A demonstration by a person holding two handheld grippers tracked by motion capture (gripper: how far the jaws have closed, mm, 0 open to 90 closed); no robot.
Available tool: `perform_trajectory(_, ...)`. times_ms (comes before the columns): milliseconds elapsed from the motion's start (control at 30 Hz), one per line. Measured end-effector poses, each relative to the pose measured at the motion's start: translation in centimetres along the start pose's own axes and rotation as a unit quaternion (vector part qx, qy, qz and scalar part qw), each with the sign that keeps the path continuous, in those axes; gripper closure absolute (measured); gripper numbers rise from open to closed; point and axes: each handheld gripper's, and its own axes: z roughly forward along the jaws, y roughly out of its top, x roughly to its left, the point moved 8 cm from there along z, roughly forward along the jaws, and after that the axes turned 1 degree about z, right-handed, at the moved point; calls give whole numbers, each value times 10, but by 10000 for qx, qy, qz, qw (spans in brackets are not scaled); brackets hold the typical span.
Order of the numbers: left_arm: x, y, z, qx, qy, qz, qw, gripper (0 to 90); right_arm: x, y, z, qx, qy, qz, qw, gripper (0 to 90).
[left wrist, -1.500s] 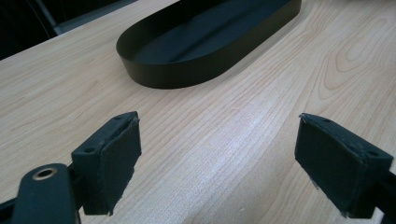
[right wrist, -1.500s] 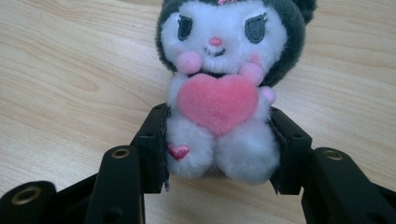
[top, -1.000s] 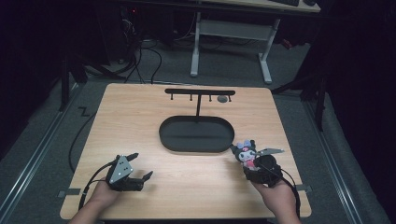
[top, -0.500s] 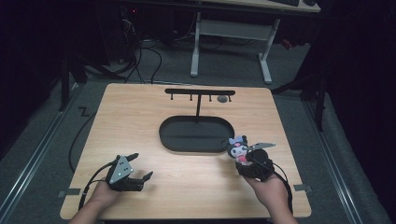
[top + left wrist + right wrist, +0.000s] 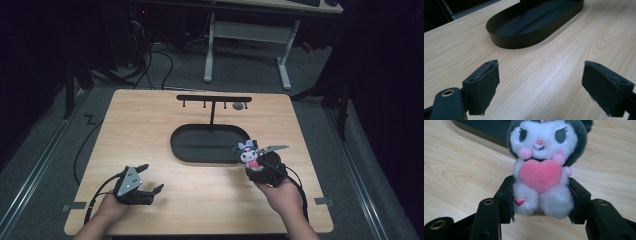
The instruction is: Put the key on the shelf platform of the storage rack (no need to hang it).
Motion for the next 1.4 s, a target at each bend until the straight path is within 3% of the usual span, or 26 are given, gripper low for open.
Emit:
perform_trajectory(233, 0, 0, 0, 1, -12, 8, 10000, 154, 4, 13, 4, -23, 23, -15, 10000, 493)
perform_trajectory(1033, 0, 0, -1, -11, -36, 0, 10000, 154, 8, 60, 52, 178, 32, 57, 9998, 490)
perform_trajectory(1400, 0, 0, -1, -13, -50, -10, 10000, 154, -1, 72, 69, 198, 15, 294, 9994, 490)
